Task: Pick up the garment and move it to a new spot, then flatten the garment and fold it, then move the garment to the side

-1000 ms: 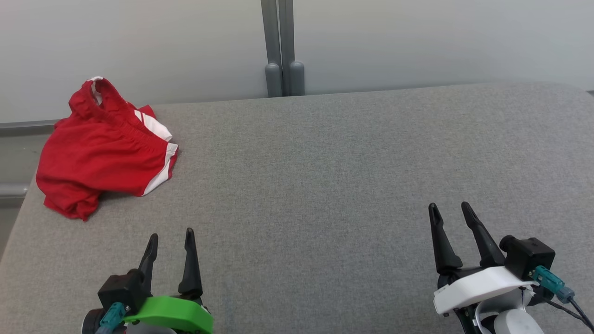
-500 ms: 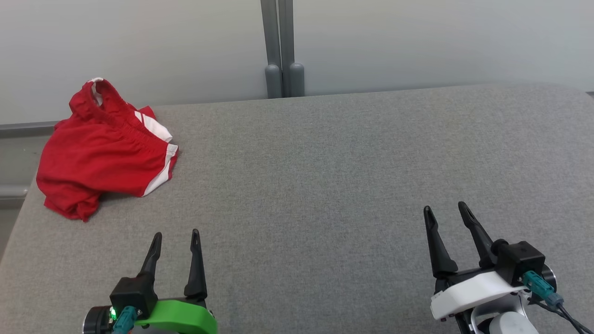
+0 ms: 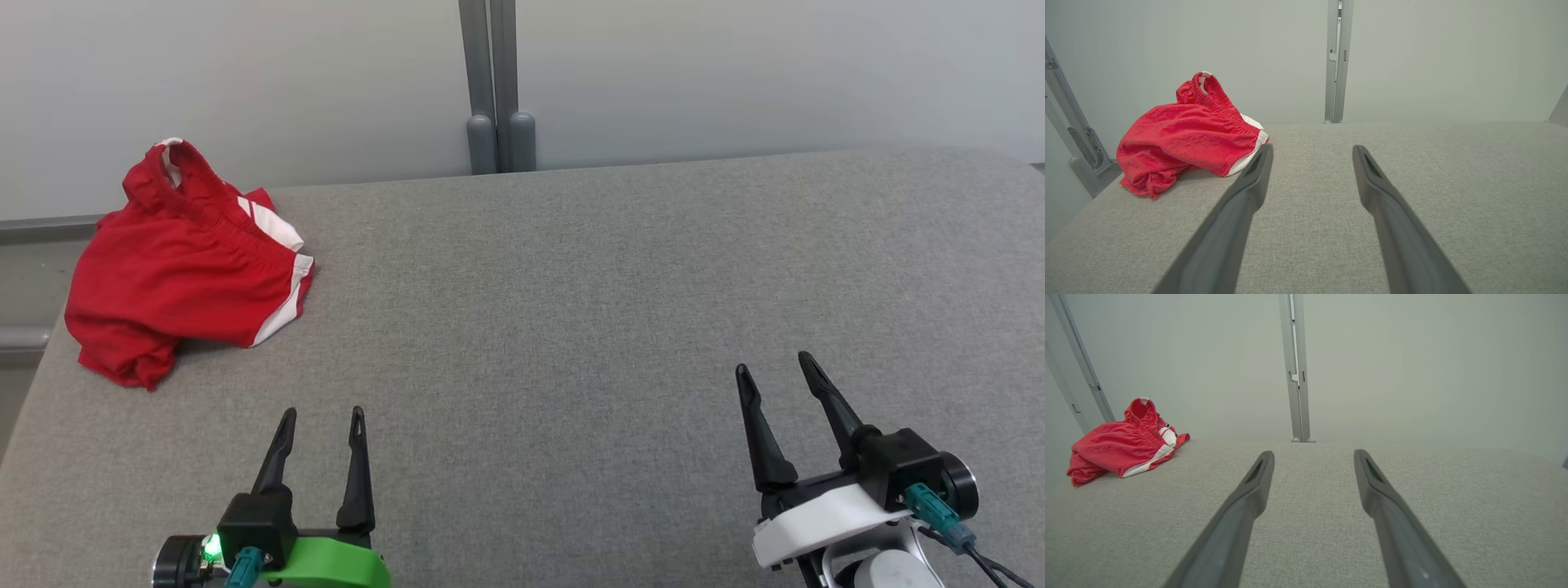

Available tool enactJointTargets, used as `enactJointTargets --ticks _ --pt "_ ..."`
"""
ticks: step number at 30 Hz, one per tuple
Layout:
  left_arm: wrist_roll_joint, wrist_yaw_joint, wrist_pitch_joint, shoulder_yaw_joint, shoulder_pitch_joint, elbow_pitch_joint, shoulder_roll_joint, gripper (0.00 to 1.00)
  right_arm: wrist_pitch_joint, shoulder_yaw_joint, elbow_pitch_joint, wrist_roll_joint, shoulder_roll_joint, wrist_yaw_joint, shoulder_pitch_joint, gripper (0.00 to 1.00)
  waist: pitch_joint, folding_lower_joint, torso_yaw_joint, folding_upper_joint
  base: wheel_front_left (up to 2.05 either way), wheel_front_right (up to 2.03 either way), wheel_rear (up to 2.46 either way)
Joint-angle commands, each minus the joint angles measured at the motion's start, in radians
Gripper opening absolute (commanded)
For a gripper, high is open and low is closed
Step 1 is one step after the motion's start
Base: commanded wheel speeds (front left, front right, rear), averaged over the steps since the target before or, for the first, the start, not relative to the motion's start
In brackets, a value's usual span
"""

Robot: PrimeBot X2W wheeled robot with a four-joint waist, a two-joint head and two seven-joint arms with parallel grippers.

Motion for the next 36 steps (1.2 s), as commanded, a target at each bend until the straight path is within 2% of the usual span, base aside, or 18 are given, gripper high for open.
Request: enactJointTargets --ticks 1,25,31,36 --pt "0.0 0.004 -0.002 0.0 0.013 0.001 0.007 1.0 -0.004 0.001 -0.004 -0.007 -0.004 0.0 0.013 1.0 0.0 0.0 0.0 0.0 0.0 0.0 0.0" --pt "-0.009 0.002 -0.002 -0.002 0.006 0.012 0.007 1.0 -0.004 -0.009 -0.005 0.004 -0.004 0.0 0.022 1.0 -0.002 0.0 0.018 0.0 0.0 0.0 0.0" --pt "-0.007 0.005 -0.001 -0.008 -0.002 0.004 0.007 1.0 -0.004 -0.019 -0.012 0.008 -0.004 0.0 0.031 1.0 -0.004 0.0 0.105 0.0 0.0 0.0 0.0" --pt "0.006 0.002 -0.001 -0.004 -0.005 0.001 0.006 1.0 -0.004 -0.02 -0.015 0.017 -0.003 0.0 0.036 1.0 -0.007 0.0 0.23 0.0 0.0 0.0 0.0"
